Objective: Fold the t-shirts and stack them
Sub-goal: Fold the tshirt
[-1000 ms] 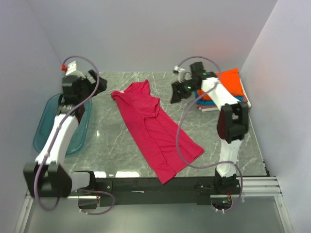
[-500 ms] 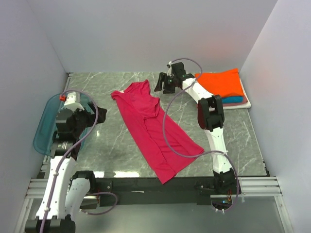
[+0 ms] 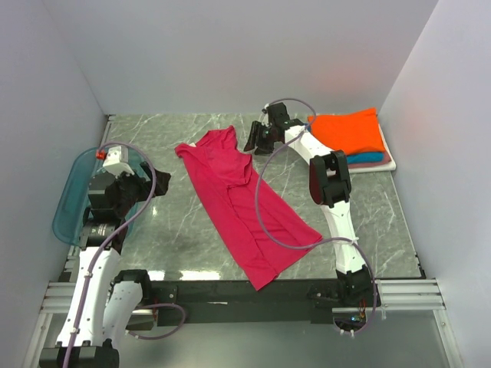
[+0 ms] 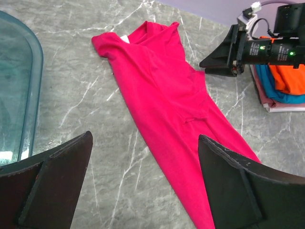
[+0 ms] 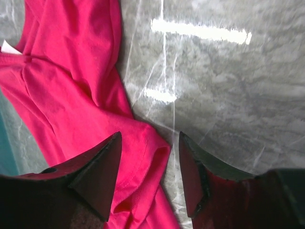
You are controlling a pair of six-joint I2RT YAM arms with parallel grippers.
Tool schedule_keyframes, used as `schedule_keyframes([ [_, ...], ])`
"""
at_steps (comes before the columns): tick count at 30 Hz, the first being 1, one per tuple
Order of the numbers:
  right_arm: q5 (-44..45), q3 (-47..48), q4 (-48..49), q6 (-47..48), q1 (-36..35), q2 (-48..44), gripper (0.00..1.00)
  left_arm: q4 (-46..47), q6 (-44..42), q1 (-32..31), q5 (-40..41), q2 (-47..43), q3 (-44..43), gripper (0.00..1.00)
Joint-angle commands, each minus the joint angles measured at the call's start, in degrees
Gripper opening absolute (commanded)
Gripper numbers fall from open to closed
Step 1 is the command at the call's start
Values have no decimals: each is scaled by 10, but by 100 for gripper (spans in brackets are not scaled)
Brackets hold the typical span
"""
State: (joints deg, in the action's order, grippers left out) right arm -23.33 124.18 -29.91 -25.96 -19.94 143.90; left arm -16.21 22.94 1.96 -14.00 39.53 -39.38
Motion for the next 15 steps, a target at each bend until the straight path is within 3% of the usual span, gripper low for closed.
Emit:
schedule_keyframes([
  [1, -12, 3, -19, 0, -5, 7, 57, 13, -14, 1, -18, -14, 0, 97],
  [6, -9, -9, -18, 5, -5, 1, 52, 12, -13, 1, -19, -16, 0, 98],
  [15, -34, 17, -27, -1, -5, 19, 32, 9, -14, 2, -16, -19, 0, 98],
])
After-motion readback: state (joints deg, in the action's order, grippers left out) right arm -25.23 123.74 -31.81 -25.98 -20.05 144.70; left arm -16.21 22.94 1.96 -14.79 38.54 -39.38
